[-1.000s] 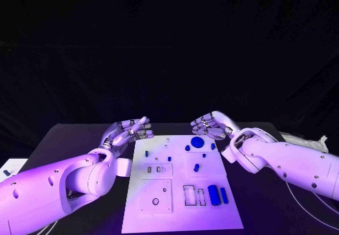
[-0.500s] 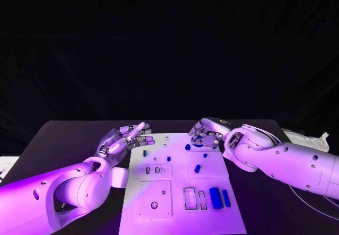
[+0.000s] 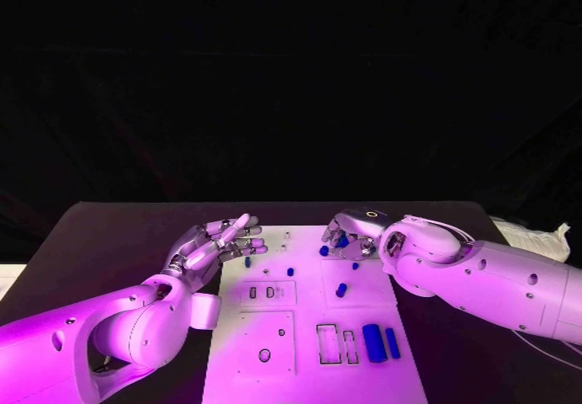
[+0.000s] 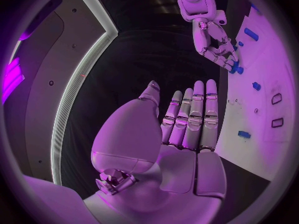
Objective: Assemble the parts on the task board
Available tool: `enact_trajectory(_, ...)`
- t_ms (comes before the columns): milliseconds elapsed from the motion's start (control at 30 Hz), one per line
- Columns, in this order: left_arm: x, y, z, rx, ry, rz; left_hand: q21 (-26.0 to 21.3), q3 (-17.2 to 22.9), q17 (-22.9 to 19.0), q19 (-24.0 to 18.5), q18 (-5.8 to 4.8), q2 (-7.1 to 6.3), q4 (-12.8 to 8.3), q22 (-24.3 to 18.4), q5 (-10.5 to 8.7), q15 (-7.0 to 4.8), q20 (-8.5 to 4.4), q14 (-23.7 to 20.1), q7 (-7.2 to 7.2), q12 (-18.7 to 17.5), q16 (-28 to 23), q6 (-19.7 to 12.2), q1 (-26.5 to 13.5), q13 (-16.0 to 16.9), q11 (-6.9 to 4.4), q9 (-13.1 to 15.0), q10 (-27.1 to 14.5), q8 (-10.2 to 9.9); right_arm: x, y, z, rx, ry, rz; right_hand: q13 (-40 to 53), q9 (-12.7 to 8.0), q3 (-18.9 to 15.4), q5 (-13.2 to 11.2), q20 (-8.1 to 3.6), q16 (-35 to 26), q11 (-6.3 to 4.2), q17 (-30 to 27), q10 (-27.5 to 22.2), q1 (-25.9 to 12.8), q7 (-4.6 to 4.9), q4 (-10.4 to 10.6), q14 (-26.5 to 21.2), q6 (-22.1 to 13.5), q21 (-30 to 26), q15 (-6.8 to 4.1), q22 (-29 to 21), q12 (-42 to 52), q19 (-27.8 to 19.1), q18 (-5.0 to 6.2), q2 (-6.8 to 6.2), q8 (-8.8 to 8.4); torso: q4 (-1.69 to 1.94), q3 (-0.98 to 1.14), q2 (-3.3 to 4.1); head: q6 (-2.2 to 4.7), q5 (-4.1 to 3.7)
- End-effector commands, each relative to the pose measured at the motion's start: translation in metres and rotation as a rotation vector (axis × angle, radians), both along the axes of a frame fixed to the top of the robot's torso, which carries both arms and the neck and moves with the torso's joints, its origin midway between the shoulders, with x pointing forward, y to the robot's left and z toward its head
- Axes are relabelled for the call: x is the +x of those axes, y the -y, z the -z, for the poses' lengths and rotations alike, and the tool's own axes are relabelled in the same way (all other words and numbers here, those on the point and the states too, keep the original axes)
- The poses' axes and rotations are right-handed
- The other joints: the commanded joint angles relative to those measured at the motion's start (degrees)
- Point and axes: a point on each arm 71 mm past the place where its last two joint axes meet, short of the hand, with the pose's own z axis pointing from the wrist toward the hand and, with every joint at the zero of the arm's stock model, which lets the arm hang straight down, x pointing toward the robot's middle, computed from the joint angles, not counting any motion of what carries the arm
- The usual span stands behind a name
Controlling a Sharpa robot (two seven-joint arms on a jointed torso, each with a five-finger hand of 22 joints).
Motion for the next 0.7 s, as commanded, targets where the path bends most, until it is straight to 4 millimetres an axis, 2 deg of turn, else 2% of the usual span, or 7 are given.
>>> enact_trajectory(33, -0.0014, 0.0021, -0.0021, -0.019, 0.002, 0.023, -0.17, -0.21, 0.09, 0.42, 0.62, 0.26, -0.22, -0.05, 0.11, 0.09, -0.06, 0.12, 0.16, -0.24, -0.35, 0.15, 0.13, -0.07, 0.13, -0.09, 0.20, -0.32, 0.0006, -0.0013, 0.0025, -0.080, -0.005, 0.004, 0.00, 0.05, 0.20, -0.27, 0.09, 4.53, 0.12, 4.79, -0.46, 0.11, -0.35, 0.82, 2.24, -0.21, 3.06, -0.09, 3.62, -0.20, 1.10, -0.38, -0.76, -0.21, 0.20, -0.03, 0.47, 0.11, 0.02)
enact_trajectory(100, -0.0017, 0.0018, -0.0023, -0.018, 0.001, 0.023, -0.17, -0.22, 0.10, 0.42, 0.62, 0.26, -0.23, -0.06, 0.11, 0.10, -0.06, 0.12, 0.17, -0.26, -0.36, 0.15, 0.12, -0.08, 0.14, -0.09, 0.20, -0.33, 0.0010, -0.0023, 0.0021, -0.082, 0.000, 0.005, -0.01, 0.06, 0.45, -0.29, 0.16, 7.35, 0.15, 7.64, -0.67, 0.30, -0.32, 1.46, 1.97, -0.26, 5.04, -0.03, 5.84, -0.21, 1.47, -0.63, -1.06, -0.21, 0.34, 0.01, 0.66, 0.24, -0.06)
enact_trajectory(233, -0.0021, 0.0011, -0.0025, -0.018, 0.001, 0.022, -0.20, -0.26, 0.10, 0.43, 0.62, 0.29, -0.23, -0.08, 0.11, 0.11, -0.05, 0.11, 0.19, -0.33, -0.43, 0.13, 0.10, -0.08, 0.16, -0.10, 0.17, -0.39, 0.0020, -0.0039, 0.0005, -0.084, 0.015, 0.008, -0.01, 0.07, 0.75, -0.35, 0.23, 10.98, 0.19, 11.63, -0.71, 0.50, -0.23, 2.18, 1.99, -0.27, 7.68, 0.01, 9.15, -0.21, 2.51, -1.07, -1.21, -0.19, 0.51, -0.06, 0.83, 0.29, -0.24)
enact_trajectory(700, -0.0025, 0.0006, -0.0028, -0.016, -0.003, 0.023, -0.20, -0.26, 0.10, 0.43, 0.62, 0.29, -0.23, -0.08, 0.11, 0.11, -0.05, 0.11, 0.19, -0.33, -0.43, 0.13, 0.10, -0.08, 0.16, -0.10, 0.17, -0.39, 0.0060, -0.0086, -0.0036, -0.096, 0.022, 0.010, 0.05, 0.14, 1.60, -0.40, 0.27, 17.53, 0.11, 18.81, -0.16, 1.04, -0.35, 3.79, 2.01, 0.10, 12.50, -0.08, 15.24, -0.12, 4.46, -1.87, -1.35, -0.07, 0.93, -0.10, 1.71, 0.50, -0.67)
